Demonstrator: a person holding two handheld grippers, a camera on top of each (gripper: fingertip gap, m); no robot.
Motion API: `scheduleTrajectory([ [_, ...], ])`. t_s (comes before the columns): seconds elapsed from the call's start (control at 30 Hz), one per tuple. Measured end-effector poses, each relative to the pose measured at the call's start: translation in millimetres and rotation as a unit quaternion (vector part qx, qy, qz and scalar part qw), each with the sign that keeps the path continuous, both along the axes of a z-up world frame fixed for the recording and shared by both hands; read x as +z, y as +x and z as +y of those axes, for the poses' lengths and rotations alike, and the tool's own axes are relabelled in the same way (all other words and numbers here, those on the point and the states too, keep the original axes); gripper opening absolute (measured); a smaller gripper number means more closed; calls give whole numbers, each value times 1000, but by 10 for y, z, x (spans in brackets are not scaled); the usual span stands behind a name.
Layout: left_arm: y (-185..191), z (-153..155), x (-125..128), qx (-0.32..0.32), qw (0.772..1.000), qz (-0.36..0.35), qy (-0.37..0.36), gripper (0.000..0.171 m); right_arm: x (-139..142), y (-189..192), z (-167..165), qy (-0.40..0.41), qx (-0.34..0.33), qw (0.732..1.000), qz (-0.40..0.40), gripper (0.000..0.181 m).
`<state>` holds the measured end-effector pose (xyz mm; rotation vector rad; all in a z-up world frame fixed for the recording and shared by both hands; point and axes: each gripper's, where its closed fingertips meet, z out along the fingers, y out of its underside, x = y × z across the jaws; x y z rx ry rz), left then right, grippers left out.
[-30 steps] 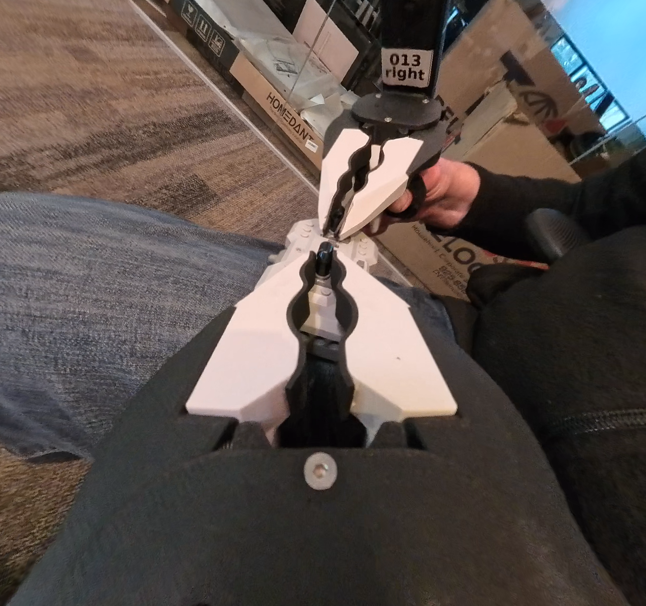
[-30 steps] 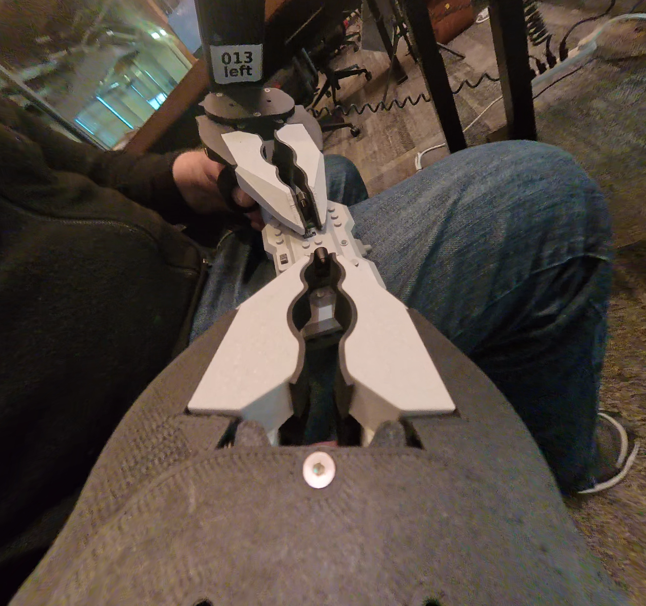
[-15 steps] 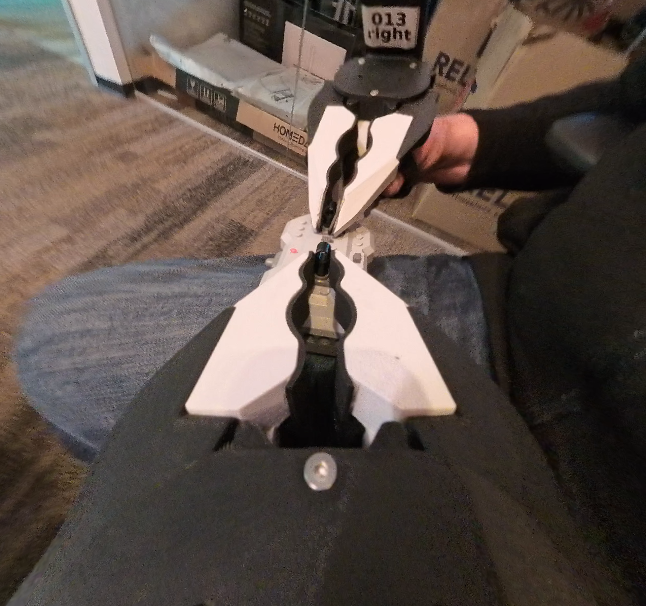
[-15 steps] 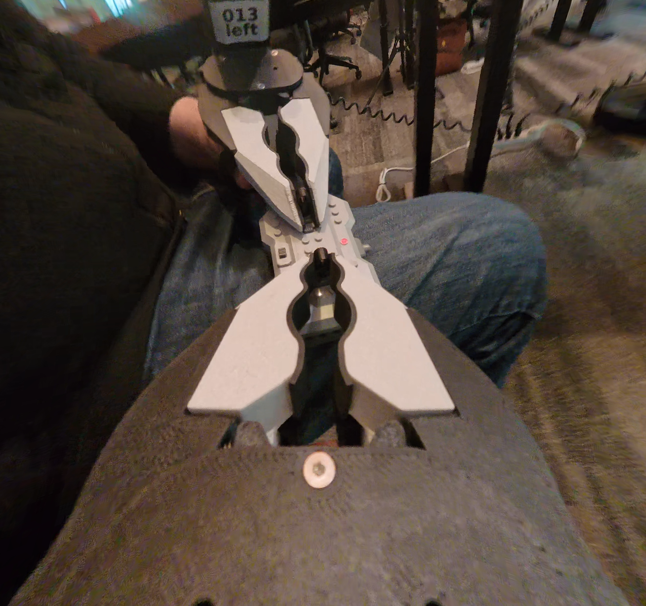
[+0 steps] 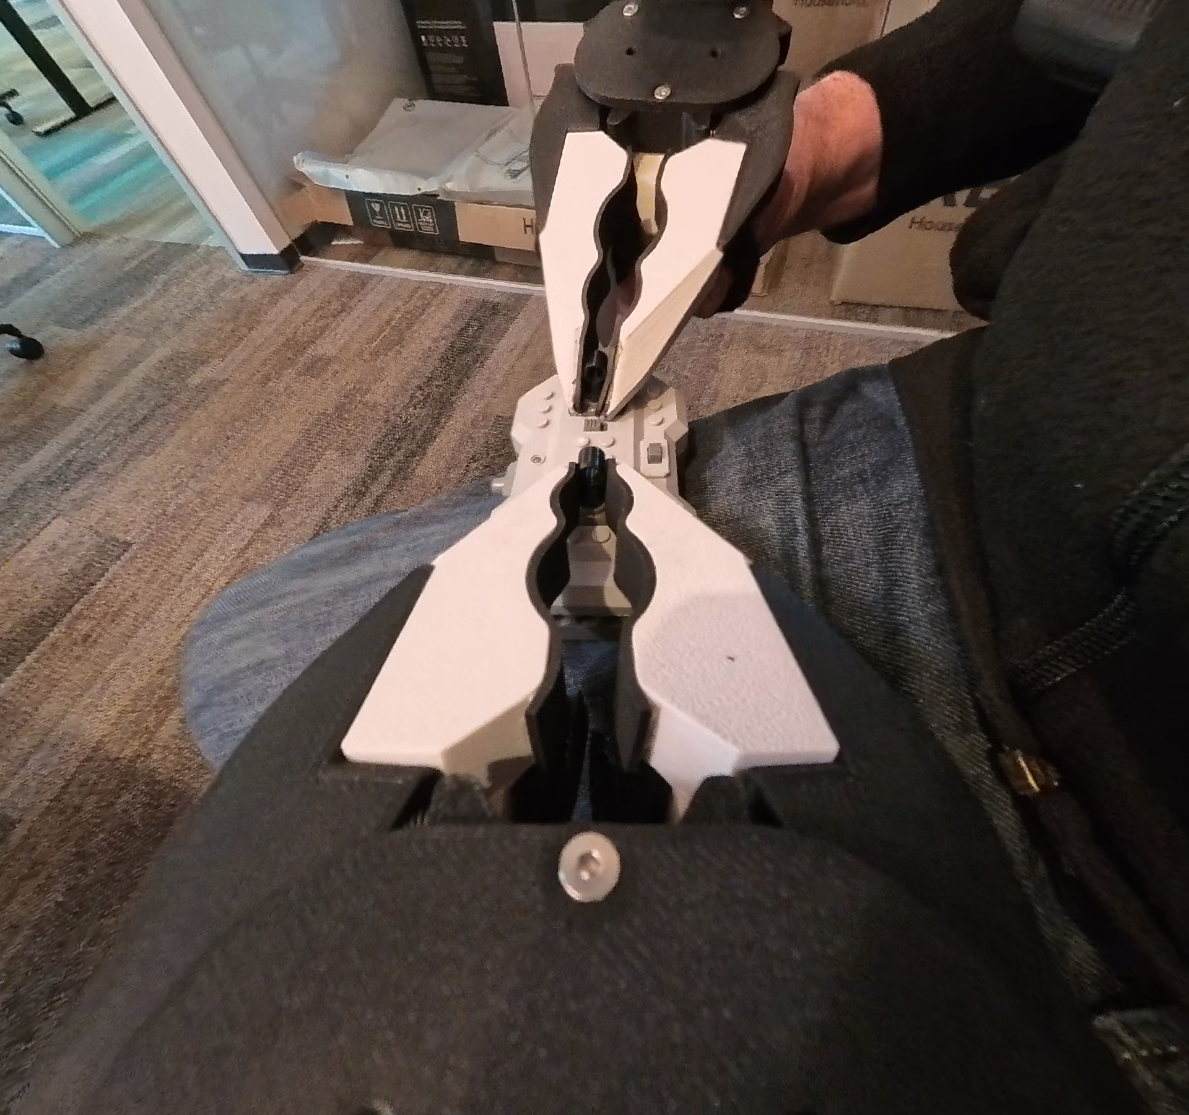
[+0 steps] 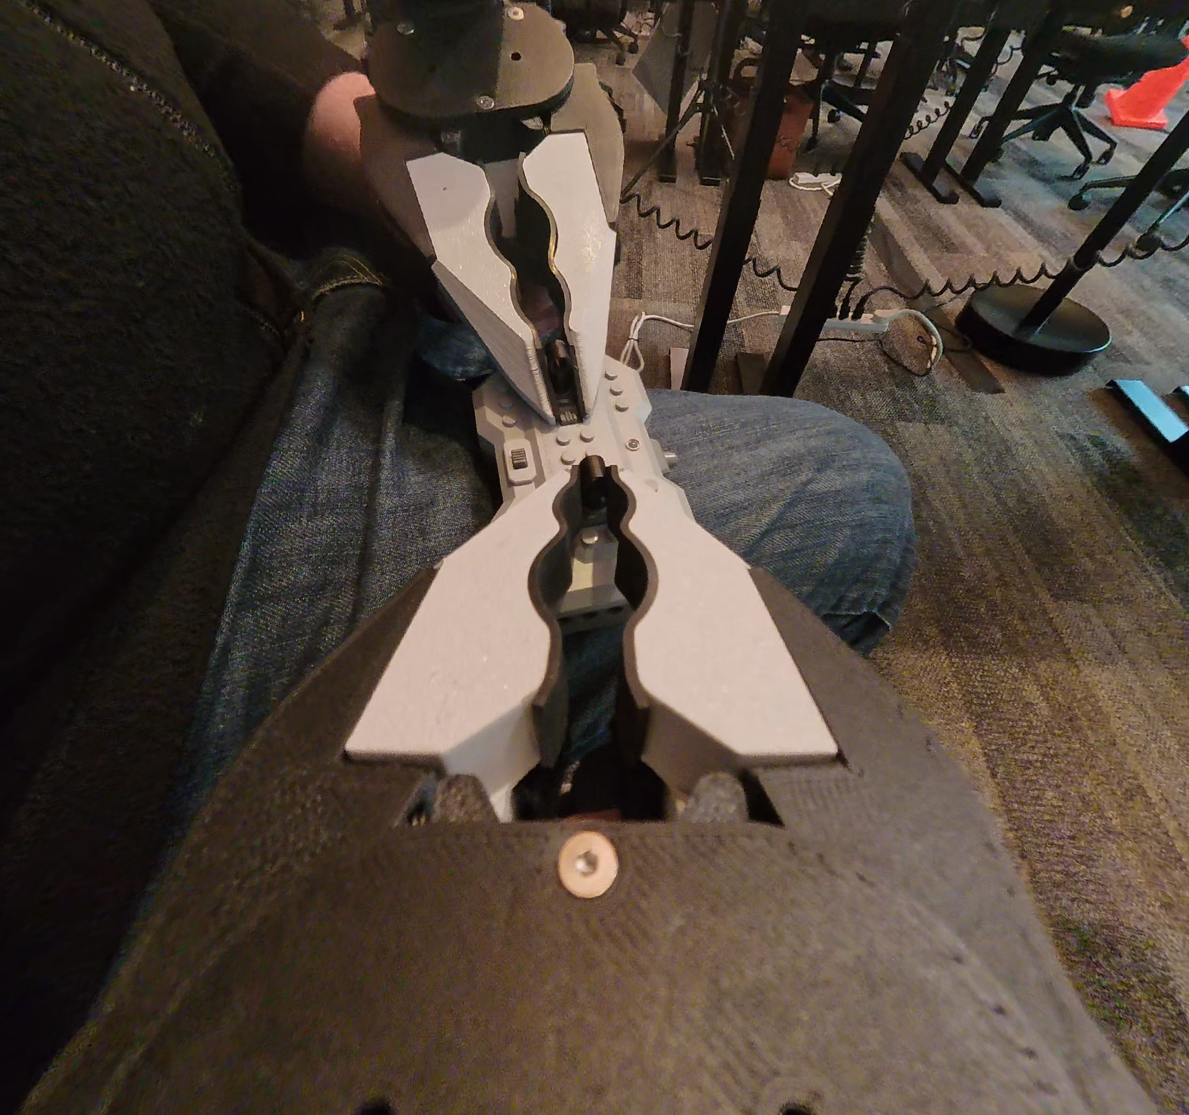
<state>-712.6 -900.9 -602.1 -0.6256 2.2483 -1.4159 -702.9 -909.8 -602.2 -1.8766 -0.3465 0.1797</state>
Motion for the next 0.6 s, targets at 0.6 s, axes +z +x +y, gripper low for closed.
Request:
scheduleTrajectory([
  [0.6, 106, 36, 35, 67, 983, 135, -106, 6, 13, 85, 14, -35, -10, 987, 154, 5],
])
